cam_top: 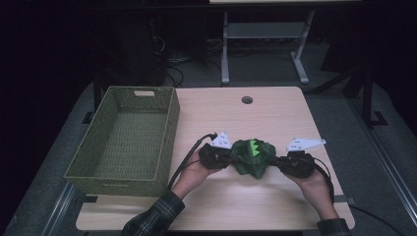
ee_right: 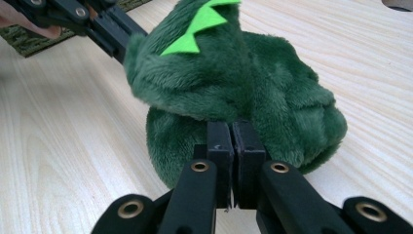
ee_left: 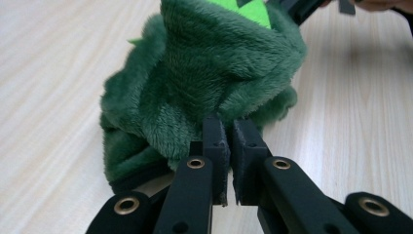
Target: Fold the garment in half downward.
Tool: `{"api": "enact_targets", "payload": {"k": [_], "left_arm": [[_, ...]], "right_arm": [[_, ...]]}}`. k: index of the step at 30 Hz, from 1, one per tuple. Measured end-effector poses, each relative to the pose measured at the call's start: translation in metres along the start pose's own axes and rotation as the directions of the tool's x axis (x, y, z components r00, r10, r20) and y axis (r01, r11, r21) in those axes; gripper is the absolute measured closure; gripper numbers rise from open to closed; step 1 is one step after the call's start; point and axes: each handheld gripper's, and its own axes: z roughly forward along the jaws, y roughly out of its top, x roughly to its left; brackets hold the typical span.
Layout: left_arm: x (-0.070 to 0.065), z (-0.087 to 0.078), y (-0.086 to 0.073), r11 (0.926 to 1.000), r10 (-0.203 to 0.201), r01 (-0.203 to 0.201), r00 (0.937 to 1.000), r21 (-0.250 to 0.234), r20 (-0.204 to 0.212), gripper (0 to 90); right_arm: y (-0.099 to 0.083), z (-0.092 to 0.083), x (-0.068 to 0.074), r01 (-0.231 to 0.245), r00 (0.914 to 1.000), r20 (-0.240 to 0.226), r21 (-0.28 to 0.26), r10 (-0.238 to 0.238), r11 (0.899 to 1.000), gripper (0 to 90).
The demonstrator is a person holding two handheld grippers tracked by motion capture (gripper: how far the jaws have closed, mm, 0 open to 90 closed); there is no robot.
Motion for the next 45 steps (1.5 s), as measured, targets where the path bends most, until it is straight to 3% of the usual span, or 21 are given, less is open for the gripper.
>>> {"api": "enact_targets", "payload": {"k": [8, 14, 16, 23, 28, 30, 35, 40, 45], "left_arm": [[-0.004, 0.017, -0.012, 0.9984, -0.002, 0.0, 0.9995, 0.057, 0.032, 85.8], [-0.004, 0.028, -0.018, 0.996, -0.006, 0.002, 0.9989, 0.089, 0.046, 85.9], [-0.004, 0.029, -0.019, 0.9944, 0.007, -0.012, 0.9988, 0.105, 0.049, 85.9], [-0.006, 0.033, -0.023, 0.9924, 0.019, -0.025, 0.9986, 0.121, 0.05, 86.1], [-0.007, 0.032, -0.023, 0.9935, 0.008, -0.014, 0.9986, 0.113, 0.052, 81.7], [-0.009, 0.028, -0.021, 0.9935, 0.011, -0.016, 0.999, 0.113, 0.043, 77.4], [-0.017, 0.011, -0.013, 0.9958, 0.015, -0.019, 0.9991, 0.09, 0.04, 68.5], [-0.025, -0.009, -0.011, 0.9979, 0.018, -0.02, 0.9993, 0.062, 0.033, 63.1], [-0.027, -0.025, -0.01, 0.9992, 0.02, -0.021, 0.9995, 0.033, 0.023, 62.8]], "right_arm": [[-0.009, 0.004, 0.003, -0.003, 0.9997, -0.023, 0.051, 0.005, 0.999, 87.7], [-0.019, 0.018, 0.004, -0.037, 0.9979, -0.049, 0.138, 0.044, 0.99, 87.6], [-0.019, 0.021, 0.004, -0.027, 0.9977, -0.058, 0.153, 0.036, 0.988, 87.6], [-0.025, 0.027, 0.007, -0.023, 0.9987, -0.039, 0.208, 0.032, 0.978, 87.6], [-0.03, 0.027, 0.006, -0.047, 0.9968, -0.054, 0.192, 0.059, 0.98, 82.2], [-0.029, 0.022, 0.007, -0.056, 0.9959, -0.061, 0.171, 0.067, 0.984, 75.4], [-0.028, 0.005, 0.011, -0.072, 0.9944, -0.069, 0.123, 0.081, 0.99, 71.6], [-0.026, -0.012, 0.015, -0.055, 0.996, -0.068, 0.055, 0.059, 0.997, 66.9], [-0.022, -0.024, 0.022, -0.024, 0.9977, -0.063, 0.045, 0.026, 0.999, 63.9]]}}
